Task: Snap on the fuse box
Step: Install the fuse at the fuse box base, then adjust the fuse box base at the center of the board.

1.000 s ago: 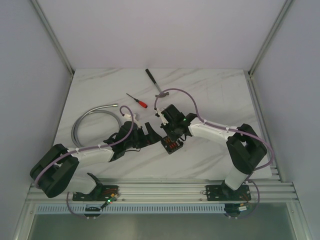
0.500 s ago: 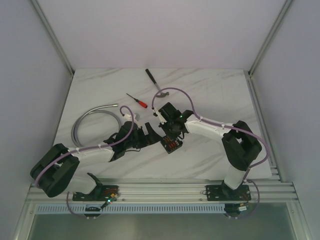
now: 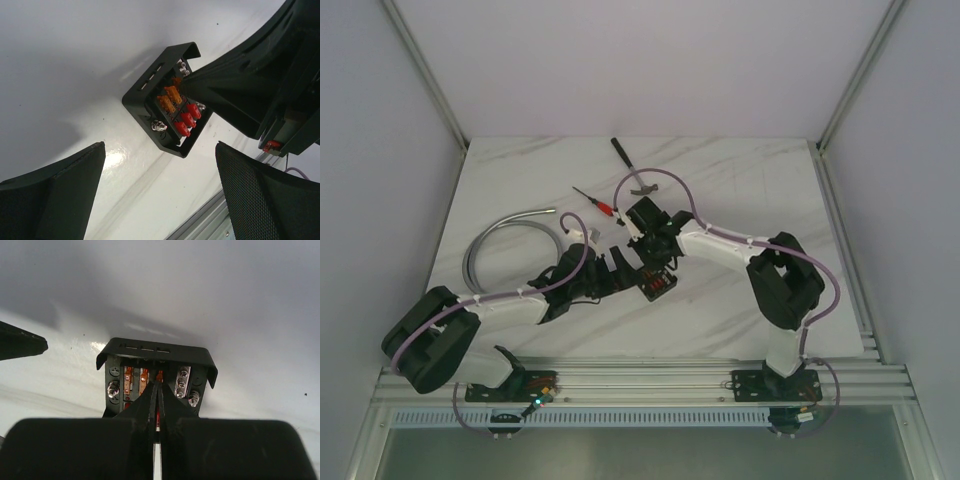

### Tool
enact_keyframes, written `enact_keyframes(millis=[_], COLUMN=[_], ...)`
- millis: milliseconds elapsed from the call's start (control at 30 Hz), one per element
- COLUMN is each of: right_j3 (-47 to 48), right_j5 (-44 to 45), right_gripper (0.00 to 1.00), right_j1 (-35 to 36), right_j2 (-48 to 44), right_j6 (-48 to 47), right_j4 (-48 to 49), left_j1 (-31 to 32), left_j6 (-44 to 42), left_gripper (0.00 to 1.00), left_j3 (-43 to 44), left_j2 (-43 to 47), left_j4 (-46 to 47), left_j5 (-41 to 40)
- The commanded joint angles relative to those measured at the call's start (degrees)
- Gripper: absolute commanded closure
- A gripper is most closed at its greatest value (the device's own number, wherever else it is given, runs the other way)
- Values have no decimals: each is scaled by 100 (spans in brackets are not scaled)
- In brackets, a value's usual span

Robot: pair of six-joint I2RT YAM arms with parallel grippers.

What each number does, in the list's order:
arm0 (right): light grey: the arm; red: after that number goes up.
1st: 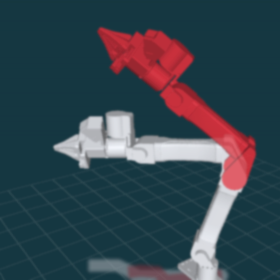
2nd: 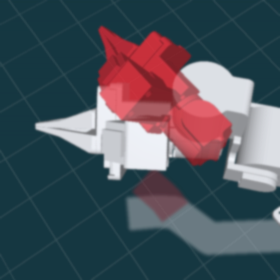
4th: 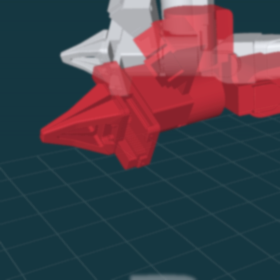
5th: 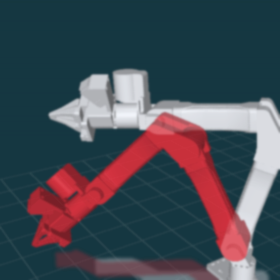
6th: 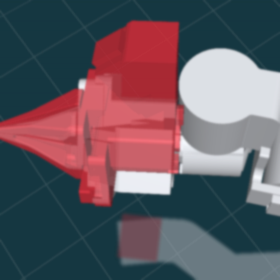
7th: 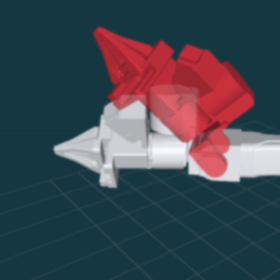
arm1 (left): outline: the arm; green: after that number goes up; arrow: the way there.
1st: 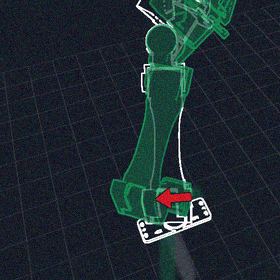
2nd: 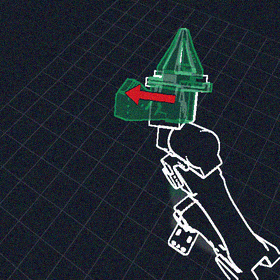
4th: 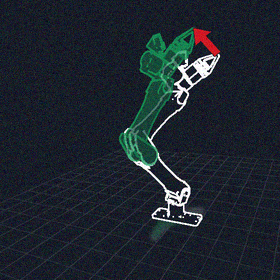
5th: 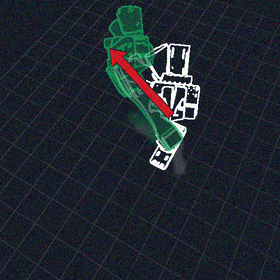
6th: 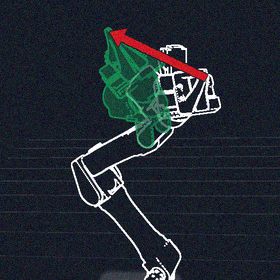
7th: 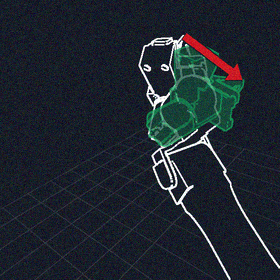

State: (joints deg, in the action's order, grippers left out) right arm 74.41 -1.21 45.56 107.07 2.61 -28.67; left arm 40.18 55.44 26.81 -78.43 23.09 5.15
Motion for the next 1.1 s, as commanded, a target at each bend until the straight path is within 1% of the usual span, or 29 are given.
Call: enact_keyframes(millis=[0, 100, 167, 333, 433, 467, 533, 600, 667, 733, 833, 933, 1000, 1067], right_j3=[-455, -364, -303, -231, -226, -231, -257, -312, -447, -695, -1102, -1567, -1853, -2095], right_j5=[23, 148, 195, 103, 27, 3, 16, 161, 347, 555, 773, 857, 1097, 1376], right_gripper=[100, 100, 100, 100, 96, 93, 84, 77, 69, 65, 53, 41, 35, 24], right_j1=[84, 87, 108, 138, 137, 137, 125, 53, -120, -374, -900, -1626, -2102, -2526], right_j2=[1421, 1636, 1617, 864, 231, 5, -499, -859, -1182, -1472, -1920, -2414, -2690, -2950], right_j6=[109, 160, 161, 130, 175, 197, 242, 332, 486, 666, 973, 1322, 1567, 1758], right_j4=[-313, -407, -438, -394, -269, -225, -149, -158, -185, -252, -328, -334, -322, -266], left_j1=[-24, -36, -37, -75, -122, -143, -190, -247, -314, -418, -577, -735, -824, -910], left_j6=[-29, -24, -30, -70, -121, -147, -210, -290, -400, -557, -786, -972, -1077, -1170], left_gripper=[0, 0, 0, 0, 0, 0, 0, 0, 0, 0, 0, 0, 0, 0], left_j3=[-138, -174, -182, -222, -244, -245, -234, -220, -196, -170, -101, -72, -64, -52], left_j2=[24, 63, 94, 305, 437, 476, 555, 636, 727, 809, 886, 970, 1002, 1014], left_j4=[68, 73, 64, -24, -75, -95, -163, -246, -340, -463, -681, -793, -836, -863], left_j5=[-3, -30, -31, -118, -136, -147, -154, -154, -166, -181, -204, -207, -231, -249])
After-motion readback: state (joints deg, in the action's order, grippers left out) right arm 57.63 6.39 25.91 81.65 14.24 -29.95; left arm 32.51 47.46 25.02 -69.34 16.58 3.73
